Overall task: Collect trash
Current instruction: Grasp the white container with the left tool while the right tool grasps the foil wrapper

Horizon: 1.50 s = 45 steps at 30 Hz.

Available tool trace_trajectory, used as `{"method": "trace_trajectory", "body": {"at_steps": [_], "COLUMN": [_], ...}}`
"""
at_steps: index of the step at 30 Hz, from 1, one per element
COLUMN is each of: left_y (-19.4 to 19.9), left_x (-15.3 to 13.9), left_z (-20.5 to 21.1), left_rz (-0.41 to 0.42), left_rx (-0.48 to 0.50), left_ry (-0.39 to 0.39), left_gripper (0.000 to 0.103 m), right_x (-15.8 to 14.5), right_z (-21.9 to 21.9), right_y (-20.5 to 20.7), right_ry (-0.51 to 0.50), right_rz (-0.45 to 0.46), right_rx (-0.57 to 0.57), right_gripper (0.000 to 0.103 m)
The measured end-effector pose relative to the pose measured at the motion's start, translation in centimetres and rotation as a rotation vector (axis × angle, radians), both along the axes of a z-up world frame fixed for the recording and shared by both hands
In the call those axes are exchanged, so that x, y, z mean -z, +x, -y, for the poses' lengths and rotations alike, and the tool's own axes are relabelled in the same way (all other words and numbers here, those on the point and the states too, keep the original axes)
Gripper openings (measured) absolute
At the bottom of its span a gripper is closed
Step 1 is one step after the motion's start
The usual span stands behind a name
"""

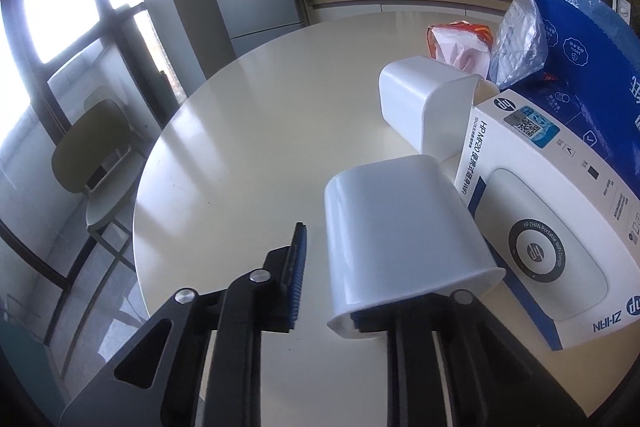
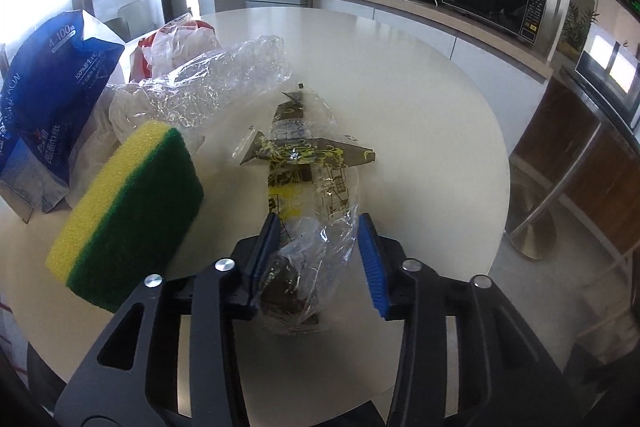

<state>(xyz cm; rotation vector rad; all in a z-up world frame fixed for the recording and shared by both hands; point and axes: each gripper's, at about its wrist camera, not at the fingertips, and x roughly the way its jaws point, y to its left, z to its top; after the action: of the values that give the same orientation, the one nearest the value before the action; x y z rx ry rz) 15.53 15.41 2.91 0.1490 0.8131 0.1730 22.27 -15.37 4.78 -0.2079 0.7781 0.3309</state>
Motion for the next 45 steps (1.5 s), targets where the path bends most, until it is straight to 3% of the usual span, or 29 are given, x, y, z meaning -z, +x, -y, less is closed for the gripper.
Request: {"method": "trace_trajectory", "body": {"at_steps": [1,7,32,45], "left_y": [0.0,-0.1,-2.1,-7.9], "left_x": [0.0,-0.3,-3.3,-6.7], "left_z": [-0.1,-0.4,-0.9,1.0], "left_rz": [0.0,0.024,0.109,0.176], "left_rx": [-0.003,-0.018,-0.067,-0.004], "left_ry": [-0.003,-0.017,-0.062,-0.117], "left_gripper": [0.005,0.003,0.002,0.002], "right_x": [0.0,-0.4,-8.2,-14.3], "right_z": [0.0,0.5,3.4,5.2], "right_y": [0.0,-0.2,-4.0,-11.2], "right_ry": [0.002,0.018,0.107,0.146], "right_rz": [-0.002,0.006,0.147,0.205], "right_rx": [-0.003,0.006,0.029,-0.064], "right_gripper": [0.02,0.009,0.008,0.008]}}
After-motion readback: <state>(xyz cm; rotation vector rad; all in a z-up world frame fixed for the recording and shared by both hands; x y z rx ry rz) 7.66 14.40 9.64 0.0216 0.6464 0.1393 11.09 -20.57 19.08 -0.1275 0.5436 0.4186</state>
